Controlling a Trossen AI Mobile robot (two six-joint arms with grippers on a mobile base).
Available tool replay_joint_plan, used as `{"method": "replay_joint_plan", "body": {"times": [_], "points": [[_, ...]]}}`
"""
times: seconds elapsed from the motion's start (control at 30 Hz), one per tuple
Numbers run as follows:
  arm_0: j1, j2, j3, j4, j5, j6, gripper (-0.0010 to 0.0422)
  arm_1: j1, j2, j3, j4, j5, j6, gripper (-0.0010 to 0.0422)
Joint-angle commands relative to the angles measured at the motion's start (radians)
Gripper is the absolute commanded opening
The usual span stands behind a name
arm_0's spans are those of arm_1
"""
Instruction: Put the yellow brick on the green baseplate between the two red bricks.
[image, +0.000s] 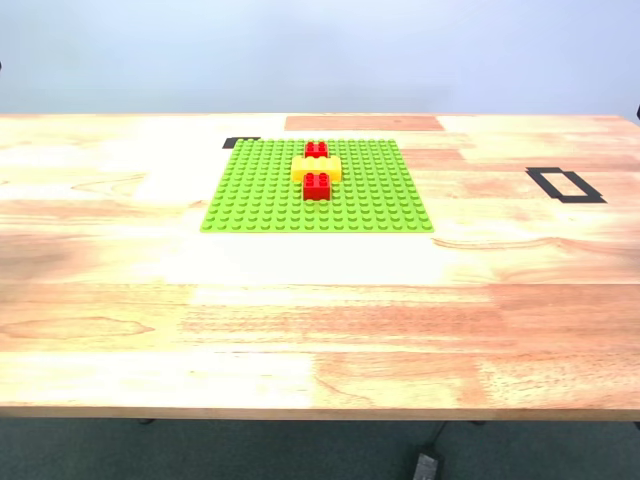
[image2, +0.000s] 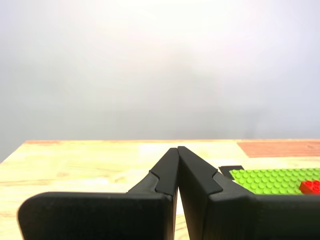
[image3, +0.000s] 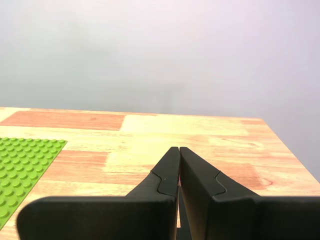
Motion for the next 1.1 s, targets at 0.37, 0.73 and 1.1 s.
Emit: {"method": "replay_joint_plan", "body": {"times": [0.37,0.73,1.1], "points": [[0.000,0.000,-0.029,0.005,-0.001,0.002,0.0000,0.001,0.000,0.000,0.000,0.000,0.000,0.0000],[0.000,0.000,-0.031,-0.001,0.000,0.000,0.0000,0.000,0.000,0.000,0.000,0.000,0.000,0.0000],[0.000,0.000,-0.030,0.001,0.000,0.000,0.0000,0.000,0.000,0.000,0.000,0.000,0.000,0.0000]]}}
